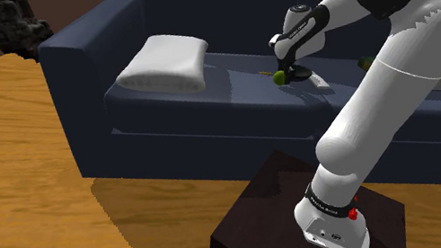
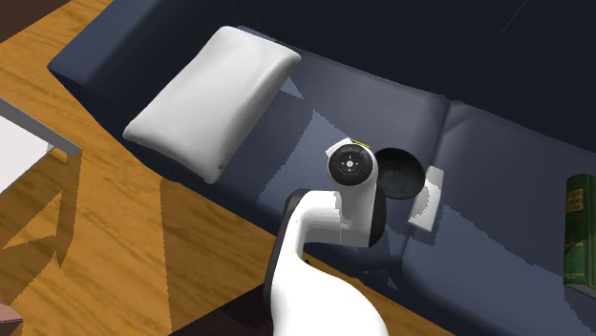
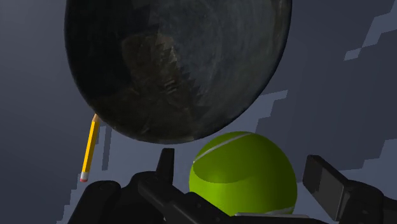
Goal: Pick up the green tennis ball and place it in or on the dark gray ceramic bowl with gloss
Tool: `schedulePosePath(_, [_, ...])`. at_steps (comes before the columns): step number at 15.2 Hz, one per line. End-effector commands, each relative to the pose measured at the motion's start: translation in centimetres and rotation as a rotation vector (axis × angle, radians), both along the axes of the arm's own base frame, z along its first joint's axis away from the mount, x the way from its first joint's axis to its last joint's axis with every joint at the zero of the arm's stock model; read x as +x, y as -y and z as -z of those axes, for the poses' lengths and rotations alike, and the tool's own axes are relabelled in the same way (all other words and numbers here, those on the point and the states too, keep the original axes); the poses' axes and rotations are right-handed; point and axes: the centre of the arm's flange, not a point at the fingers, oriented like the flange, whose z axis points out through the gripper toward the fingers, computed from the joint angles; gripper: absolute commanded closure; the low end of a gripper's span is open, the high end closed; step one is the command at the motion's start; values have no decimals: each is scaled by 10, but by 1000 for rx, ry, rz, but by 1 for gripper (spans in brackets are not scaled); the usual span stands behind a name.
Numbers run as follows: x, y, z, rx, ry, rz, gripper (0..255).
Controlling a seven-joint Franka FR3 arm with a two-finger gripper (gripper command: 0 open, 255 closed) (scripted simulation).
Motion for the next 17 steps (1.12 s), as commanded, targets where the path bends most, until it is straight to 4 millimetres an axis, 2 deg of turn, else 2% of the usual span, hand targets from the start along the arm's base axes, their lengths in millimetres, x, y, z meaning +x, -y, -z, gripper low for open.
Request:
schedulePosePath(1, [0,0,0,0,0,0,255])
schedulePosePath(10, [0,0,0,0,0,0,255])
schedulePosePath(17, [0,0,-37,0,0,0,255])
